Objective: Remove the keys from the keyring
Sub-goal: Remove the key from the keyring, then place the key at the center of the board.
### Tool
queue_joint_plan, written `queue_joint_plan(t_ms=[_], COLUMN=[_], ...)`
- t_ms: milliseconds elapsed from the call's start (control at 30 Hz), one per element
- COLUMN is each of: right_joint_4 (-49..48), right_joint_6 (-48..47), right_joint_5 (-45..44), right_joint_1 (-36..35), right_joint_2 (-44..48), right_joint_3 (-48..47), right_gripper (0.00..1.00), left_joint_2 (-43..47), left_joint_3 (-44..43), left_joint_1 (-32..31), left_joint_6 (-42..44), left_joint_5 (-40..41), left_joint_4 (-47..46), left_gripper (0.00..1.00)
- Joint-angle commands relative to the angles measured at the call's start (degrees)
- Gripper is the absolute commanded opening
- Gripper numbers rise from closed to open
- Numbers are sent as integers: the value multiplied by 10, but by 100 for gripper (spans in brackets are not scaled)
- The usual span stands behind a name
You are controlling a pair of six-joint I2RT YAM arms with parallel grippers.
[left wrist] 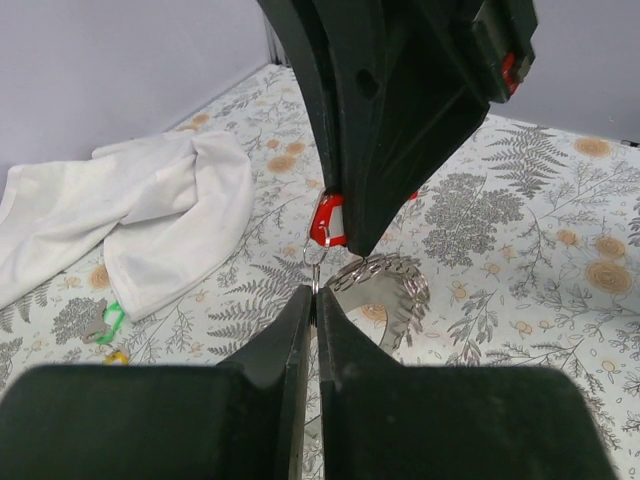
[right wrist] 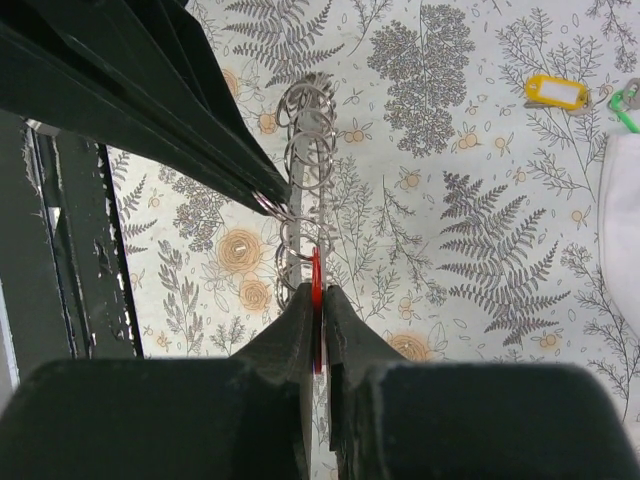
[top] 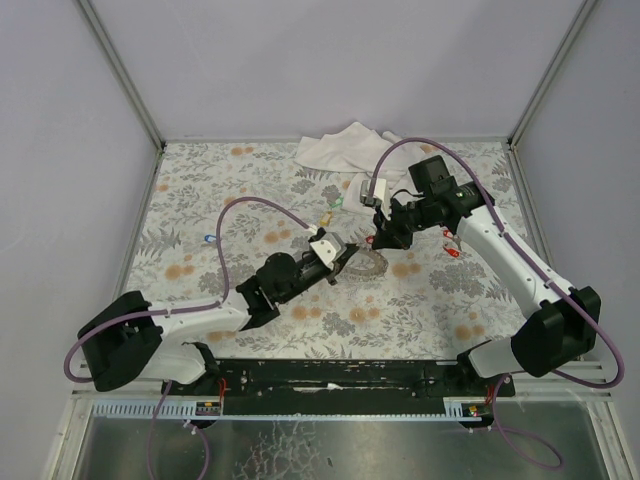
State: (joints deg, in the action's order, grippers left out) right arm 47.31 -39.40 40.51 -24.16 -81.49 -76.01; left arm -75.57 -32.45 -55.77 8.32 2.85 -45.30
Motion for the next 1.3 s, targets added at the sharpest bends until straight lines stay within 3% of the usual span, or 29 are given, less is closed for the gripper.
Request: queue_joint_plan(t_ms=[0, 300, 600, 1067, 1267], right_joint_4=[-21, 5, 2, -3, -26], right_joint_6=[-4, -39, -30, -19, 13], right_joint_5=[-45, 29, 80, 60, 76], right_joint_1=[8, -3, -3, -1, 23], right_joint_2=[-3, -20, 19, 10, 4], right_joint_3=[-19, -20, -25, -25, -20], right_gripper=[0, 0, 0, 0, 0], left_joint_2=[20, 11, -13, -8, 24], left_joint_3=[19, 20, 27, 27, 32], left_joint_1=[7, 11, 27, 33, 50], left_joint_6=[14, 4, -11, -19, -60], left_joint_5=[-17, -42, -65, -56, -23], left_joint_4=[-37, -45, -41, -37, -5], left_gripper=[0, 0, 0, 0, 0])
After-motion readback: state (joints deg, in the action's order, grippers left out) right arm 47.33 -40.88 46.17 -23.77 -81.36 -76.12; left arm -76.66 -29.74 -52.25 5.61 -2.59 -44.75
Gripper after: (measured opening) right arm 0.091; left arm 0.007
